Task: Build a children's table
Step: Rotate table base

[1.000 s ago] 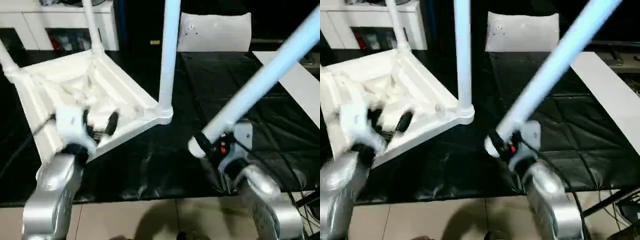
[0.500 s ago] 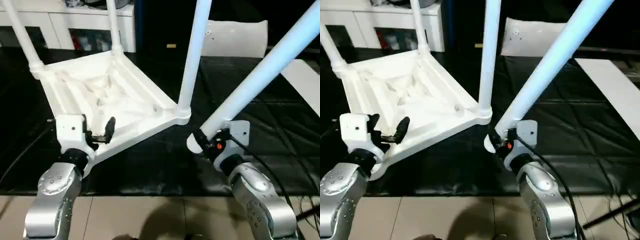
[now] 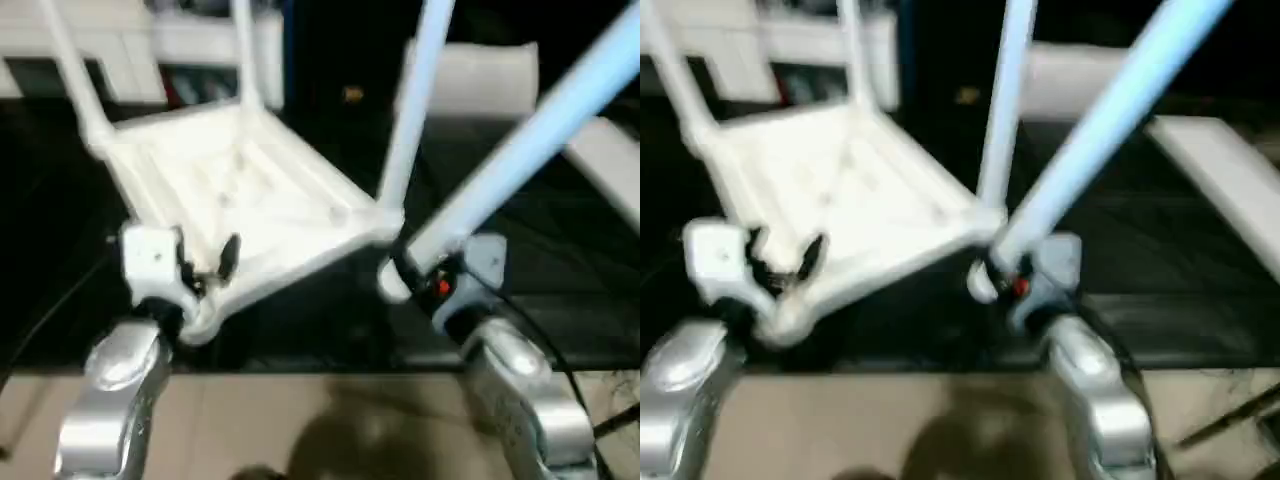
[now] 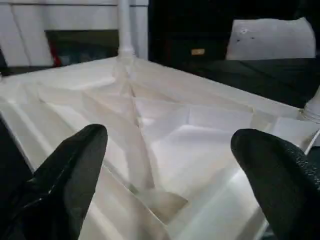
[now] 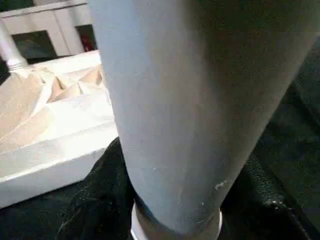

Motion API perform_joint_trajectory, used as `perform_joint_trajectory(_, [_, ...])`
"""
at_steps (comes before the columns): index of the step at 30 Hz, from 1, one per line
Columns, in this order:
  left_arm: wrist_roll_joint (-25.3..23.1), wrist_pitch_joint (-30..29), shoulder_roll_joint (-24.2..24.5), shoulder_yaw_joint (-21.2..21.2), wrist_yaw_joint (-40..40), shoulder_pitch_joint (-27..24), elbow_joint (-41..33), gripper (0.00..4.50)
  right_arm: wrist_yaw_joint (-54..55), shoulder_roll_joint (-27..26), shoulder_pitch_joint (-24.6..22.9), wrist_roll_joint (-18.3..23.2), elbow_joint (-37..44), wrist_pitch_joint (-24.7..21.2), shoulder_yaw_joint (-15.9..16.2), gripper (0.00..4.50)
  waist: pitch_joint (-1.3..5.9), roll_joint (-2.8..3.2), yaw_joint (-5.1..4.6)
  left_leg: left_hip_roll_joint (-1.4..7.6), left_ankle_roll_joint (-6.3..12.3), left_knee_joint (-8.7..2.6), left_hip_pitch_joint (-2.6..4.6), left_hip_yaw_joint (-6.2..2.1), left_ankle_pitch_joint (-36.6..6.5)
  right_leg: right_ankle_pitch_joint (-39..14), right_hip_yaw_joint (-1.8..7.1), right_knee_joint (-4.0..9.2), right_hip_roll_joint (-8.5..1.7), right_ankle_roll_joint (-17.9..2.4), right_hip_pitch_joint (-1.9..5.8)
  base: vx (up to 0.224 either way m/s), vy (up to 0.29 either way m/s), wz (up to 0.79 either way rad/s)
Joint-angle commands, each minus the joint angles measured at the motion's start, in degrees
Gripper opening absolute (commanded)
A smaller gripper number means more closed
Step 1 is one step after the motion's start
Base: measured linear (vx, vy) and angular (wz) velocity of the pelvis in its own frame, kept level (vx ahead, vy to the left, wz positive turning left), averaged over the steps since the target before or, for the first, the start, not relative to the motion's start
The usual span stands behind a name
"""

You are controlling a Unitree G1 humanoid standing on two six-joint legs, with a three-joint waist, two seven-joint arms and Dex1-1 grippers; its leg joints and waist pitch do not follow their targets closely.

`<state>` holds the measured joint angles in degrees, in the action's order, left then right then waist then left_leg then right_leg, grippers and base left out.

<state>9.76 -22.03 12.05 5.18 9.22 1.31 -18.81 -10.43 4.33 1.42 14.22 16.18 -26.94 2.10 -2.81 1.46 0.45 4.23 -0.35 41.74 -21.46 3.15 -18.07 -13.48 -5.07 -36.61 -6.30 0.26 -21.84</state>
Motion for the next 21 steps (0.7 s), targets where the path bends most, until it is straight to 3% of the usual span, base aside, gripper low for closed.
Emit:
perform_joint_trajectory(1, [-1.3,-0.4,0.7,-0.6,0.2,-0.5,-0.1,4.5,-0.3,-0.2,0.0,0.3,0.8,0.5,0.6,1.89,2.49,2.14,-1.65,7.19,1.67,-11.66,3.78,-6.02,2.7,-6.9,1.17,-3.67,3.18,-5.6,-2.35,-0.013,0.17,0.08])
perform_joint_trajectory(2, [-1.4,-0.4,0.9,-1.0,0.5,-0.6,-0.2,4.5,-0.4,-0.1,-0.1,0.1,0.8,0.6,0.8,1.89,2.85,1.85,-1.73,7.31,3.01,-11.13,4.18,-6.41,6.8,-3.6,1.16,-3.6,2.96,-3.6,-2.21,-0.003,0.128,0.03])
perform_joint_trajectory(3, [-2.3,-0.8,1.6,-2.2,1.0,-0.9,-0.4,4.5,-0.3,0.0,-0.3,-0.2,1.0,0.9,1.1,1.89,2.18,2.37,-0.74,7.04,2.24,-11.63,3.16,-4.6,10.0,-0.8,1.12,-3.14,2.95,-1.9,-2.18,-0.023,0.093,0.02])
perform_joint_trajectory(4, [-2.7,-0.5,1.6,-2.5,1.1,-0.8,-0.2,4.5,-0.3,0.0,-0.3,0.0,1.0,1.1,1.0,1.89,2.3,1.77,-0.48,7.35,-2.59,-11.48,2.72,-4.5,7.5,2.7,2.16,-0.79,1.59,-1.9,-0.51,-0.023,0.093,0.02])
perform_joint_trajectory(5, [-2.7,-0.3,1.4,-2.7,1.1,-0.5,0.1,4.5,-0.3,-0.1,-0.2,0.2,1.1,1.4,0.8,1.89,2.32,1.34,-0.18,7.69,-6.43,-11.48,2.58,-4.46,4.0,4.0,2.93,0.63,0.7,-2.7,0.34,0.0,0.0,0.0])
perform_joint_trajectory(6, [-2.6,-0.1,1.1,-2.8,1.0,0.0,0.5,4.5,-0.5,0.1,-0.1,0.2,1.1,1.8,0.7,1.89,2.6,1.31,-0.57,9.35,-11.53,-12.19,2.95,-6.11,-3.2,3.4,3.92,0.86,0.03,-4.8,1.67,0.0,0.0,0.0])
perform_joint_trajectory(7, [-2.6,0.0,0.9,-2.9,0.9,0.4,0.9,4.5,-0.6,0.1,0.0,0.1,1.0,2.2,0.6,1.89,2.21,1.43,-0.94,10.96,-11.23,-13.58,2.72,-7.44,-8.0,0.5,3.78,0.58,0.29,-4.9,1.35,0.0,0.0,0.0])
perform_joint_trajectory(8, [-2.5,0.2,0.7,-2.8,0.8,0.7,1.2,4.5,-0.5,0.1,0.1,0.1,1.0,2.1,0.4,1.89,2.24,1.3,-1.09,12.31,-9.41,-14.46,2.99,-8.27,-10.0,-1.6,3.58,-0.27,0.56,-4.6,1.02,-0.053,-0.04,0.06])
perform_joint_trajectory(9, [-2.0,0.7,0.1,-2.5,0.6,1.3,1.8,4.5,-0.2,0.1,0.2,0.1,0.8,1.8,-0.1,1.89,2.09,1.33,-1.01,13.44,-3.89,-15.65,3.11,-8.96,-12.6,-5.0,3.58,-1.38,0.65,-4.3,0.48,-0.036,-0.116,0.13])
perform_joint_trajectory(10, [-1.1,-0.7,-1.1,-0.9,-1.3,2.2,2.4,4.5,-0.4,0.4,0.4,0.0,0.4,1.7,-0.6,1.89,2.22,0.83,-0.84,13.07,2.31,-15.87,3.59,-8.52,-13.0,-5.4,3.97,-1.66,0.73,-5.0,-0.31,-0.036,-0.116,0.13])
perform_joint_trajectory(11, [-1.2,-1.1,-1.1,-0.7,-1.7,2.4,2.5,4.5,-0.5,0.6,0.5,0.0,0.3,1.8,-0.7,1.89,2.4,0.6,-1.11,11.89,5.78,-15.27,3.25,-7.78,-12.2,-4.4,4.44,-0.78,0.3,-6.5,0.13,-0.025,-0.188,0.09])
perform_joint_trajectory(12, [-1.3,-1.3,-1.1,-0.6,-2.0,2.5,2.6,4.5,-0.6,0.6,0.5,-0.1,0.3,1.8,-0.8,1.89,2.57,-0.52,-1.05,7.82,10.89,-12.39,1.01,-4.82,-9.2,-2.2,6.17,4.34,-2.39,-14.6,1.78,-0.041,-0.212,-0.03])
perform_joint_trajectory(13, [-1.5,-1.8,-0.7,-0.6,-2.0,2.4,2.6,4.5,-1.4,0.7,0.6,0.7,0.4,1.7,-1.0,1.89,3.24,-3.6,0.54,1.26,10.33,-3.47,-1.69,1.68,-2.3,-7.2,7.92,9.76,-6.41,-17.1,4.58,-0.041,-0.212,-0.03])
perform_joint_trajectory(14, [-1.8,-2.1,-0.3,-0.4,-2.0,2.3,2.7,4.5,-1.7,0.9,0.6,0.8,0.4,1.8,-1.0,1.89,3.11,-3.18,1.89,1.2,7.38,-2.62,-1.09,2.15,1.6,-11.0,8.14,9.28,-7.26,-12.4,4.59,-0.044,-0.21,-0.05])
perform_joint_trajectory(15, [-2.2,-3.2,0.5,0.6,-2.4,2.2,3.0,4.5,-2.7,1.9,0.8,0.6,0.4,2.4,-0.7,1.89,2.66,-3.76,1.97,1.26,3.78,-3.45,-2.22,2.2,6.4,-14.4,7.7,8.74,-5.23,-3.2,4.42,-0.021,-0.187,-0.03])
perform_joint_trajectory(16, [-2.3,-4.3,1.0,1.6,-2.7,2.2,3.2,4.5,-3.6,2.7,1.0,0.7,0.4,2.3,-0.3,1.89,2.44,-3.09,2.59,2.33,3.63,-5.07,-2.42,1.71,8.1,-15.6,8.02,8.45,-4.93,3.2,4.46,-0.021,-0.187,-0.03])
perform_joint_trajectory(17, [-2.5,-4.9,1.6,2.5,-3.1,2.4,3.7,4.5,-4.6,3.3,1.1,1.1,0.5,2.0,0.0,1.89,2.36,-2.86,2.47,3.06,3.98,-6.05,-2.59,1.42,8.3,-15.1,7.61,8.23,-4.24,4.3,4.47,-0.016,-0.127,-0.07])
perform_joint_trajectory(18, [-2.6,-5.3,2.0,3.3,-3.3,2.8,4.3,4.5,-4.9,3.4,1.2,1.3,0.5,1.8,-0.1,1.89,2.38,-1.93,2.44,4.37,4.47,-8.09,-2.41,0.89,7.9,-12.0,5.78,7.75,-1.69,5.7,3.96,-0.019,-0.08,-0.06])
perform_joint_trajectory(19, [-3.0,-5.6,2.5,4.0,-3.6,3.1,4.8,4.5,-5.2,3.4,1.3,1.5,0.6,1.9,-0.1,1.89,2.89,-1.25,2.16,6.49,4.01,-9.03,-1.01,0.18,6.4,-9.2,4.87,7.05,-0.75,5.1,3.33,-0.019,-0.08,-0.06])
perform_joint_trajectory(20, [-3.3,-5.7,2.8,4.4,-3.9,3.4,5.2,4.5,-5.4,3.5,1.4,1.6,0.6,1.7,-0.1,1.89,2.92,-1.1,2.1,7.31,4.23,-9.45,-0.5,-0.14,5.3,-8.4,4.66,6.89,-0.74,3.8,3.11,0.0,0.0,0.0])
perform_joint_trajectory(21, [-4.0,-5.8,3.5,5.1,-4.4,4.0,6.0,4.5,-5.9,3.8,1.7,1.9,0.6,1.4,-0.1,1.89,2.98,-0.74,1.96,8.71,4.66,-10.17,0.26,-0.53,3.1,-6.6,4.73,6.58,-1.38,-0.1,2.93,0.0,0.0,0.0])
